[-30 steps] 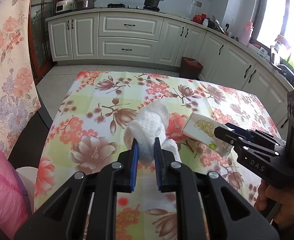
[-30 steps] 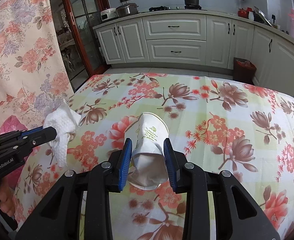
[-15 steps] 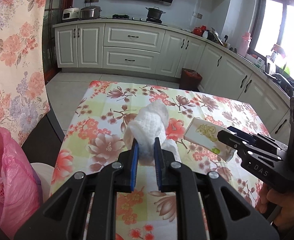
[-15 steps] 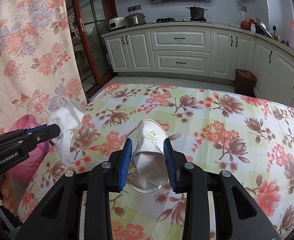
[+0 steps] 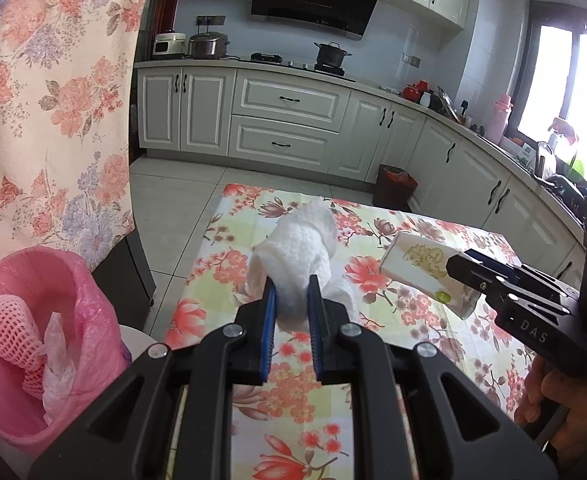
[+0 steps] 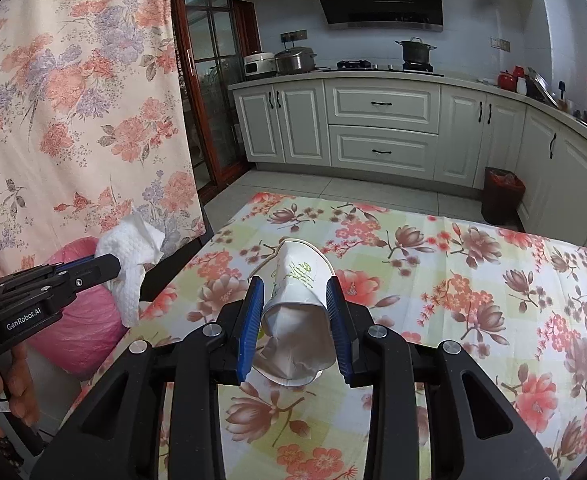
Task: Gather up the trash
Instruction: 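Lift the tissue and paper cup and carry both over the pink bin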
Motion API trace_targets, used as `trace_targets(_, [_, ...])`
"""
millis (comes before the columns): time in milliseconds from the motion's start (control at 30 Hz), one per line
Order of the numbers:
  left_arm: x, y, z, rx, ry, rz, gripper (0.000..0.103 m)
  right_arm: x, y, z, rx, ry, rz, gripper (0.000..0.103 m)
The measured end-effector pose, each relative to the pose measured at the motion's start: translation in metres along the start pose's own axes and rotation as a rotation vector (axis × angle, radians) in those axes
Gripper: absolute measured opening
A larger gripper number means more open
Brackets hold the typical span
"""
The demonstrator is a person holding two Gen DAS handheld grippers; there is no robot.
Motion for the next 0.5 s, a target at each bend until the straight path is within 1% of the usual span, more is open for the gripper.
trace_targets(300, [0.034,0.029,-0.001,-0.034,0.038,0.033,0.015,0.035,0.007,0.01,-0.022,0.038,0.03,0.031])
trace_targets(500, [0.052,0.041,-0.003,-0.052,0.06,0.047,0.015,0.057,0.01,0.012,-0.026,0.061,0.049,0.031])
Point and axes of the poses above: each gripper's, at about its wrist camera, not at the fingertips, and y roughly against the way its jaws point, x to its left, z to its top, the point moved 7 cm from there along -y, roughly the way its jaws point, and after that the axes turned 1 degree about -y, right-handed, at the moved point
